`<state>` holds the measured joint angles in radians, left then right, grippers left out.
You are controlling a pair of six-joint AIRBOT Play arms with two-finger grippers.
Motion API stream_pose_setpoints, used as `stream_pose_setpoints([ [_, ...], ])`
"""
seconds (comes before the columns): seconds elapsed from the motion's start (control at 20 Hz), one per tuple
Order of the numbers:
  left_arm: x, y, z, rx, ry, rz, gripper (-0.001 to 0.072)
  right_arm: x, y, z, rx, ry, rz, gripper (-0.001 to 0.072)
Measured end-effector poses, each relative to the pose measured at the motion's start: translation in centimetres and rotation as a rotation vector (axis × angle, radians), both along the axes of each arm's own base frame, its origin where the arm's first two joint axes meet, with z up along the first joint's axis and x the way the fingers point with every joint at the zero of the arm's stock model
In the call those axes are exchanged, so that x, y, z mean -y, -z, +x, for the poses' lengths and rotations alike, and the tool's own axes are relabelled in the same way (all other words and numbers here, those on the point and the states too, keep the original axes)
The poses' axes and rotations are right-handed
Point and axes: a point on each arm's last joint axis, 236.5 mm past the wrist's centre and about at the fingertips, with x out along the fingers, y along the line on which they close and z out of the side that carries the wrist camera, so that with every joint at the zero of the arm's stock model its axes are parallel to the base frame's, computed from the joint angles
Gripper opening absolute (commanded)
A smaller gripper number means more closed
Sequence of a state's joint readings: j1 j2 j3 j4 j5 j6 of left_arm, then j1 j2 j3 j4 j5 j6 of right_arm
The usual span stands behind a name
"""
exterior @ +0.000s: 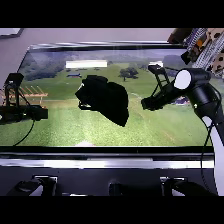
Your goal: Fold the clothes and pants, and hang the long-sleeved shirts on hangers.
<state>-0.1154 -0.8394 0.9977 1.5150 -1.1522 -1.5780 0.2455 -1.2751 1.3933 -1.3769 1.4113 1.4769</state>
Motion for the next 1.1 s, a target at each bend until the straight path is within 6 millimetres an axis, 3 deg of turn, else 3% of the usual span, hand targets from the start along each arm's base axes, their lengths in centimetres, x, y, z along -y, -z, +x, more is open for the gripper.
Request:
stream_pose_setpoints([
  [0.7, 0.03, -0.25, 0.35, 0.018, -0.001, -0.002, 0.003, 0.0, 0.0, 0.0, 0.0, 0.0, 0.0, 0.0047],
  [0.75, 0.04, -0.24, 0.36, 0.018, -0.001, -0.003, 0.0055, 0.0, 0.0, 0.0, 0.0, 0.0, 0.0, 0.0047],
  [0.8, 0.04, -0.26, 0.36, 0.019, -0.001, -0.003, 0.0228, 0.0, 0.0, -0.01, 0.0, 0.0, 0.0, 0.0047],
  [0.85, 0.04, -0.24, 0.37, 0.018, -0.001, -0.003, 0.0601, 0.0, 0.0, -0.01, 0.0, 0.0, 0.0, 0.0047],
  [0.9, 0.04, -0.26, 0.37, 0.019, -0.001, -0.003, 0.0719, 0.0, 0.0, 0.0, 0.0, 0.0, 0.0, 0.0047],
  [1.1, -0.35, 0.32, 0.97, -0.003, -0.111, -0.069, 0.0716, -0.03, -0.04, 0.13, 0.005, 0.001, 0.001, 0.0047],
])
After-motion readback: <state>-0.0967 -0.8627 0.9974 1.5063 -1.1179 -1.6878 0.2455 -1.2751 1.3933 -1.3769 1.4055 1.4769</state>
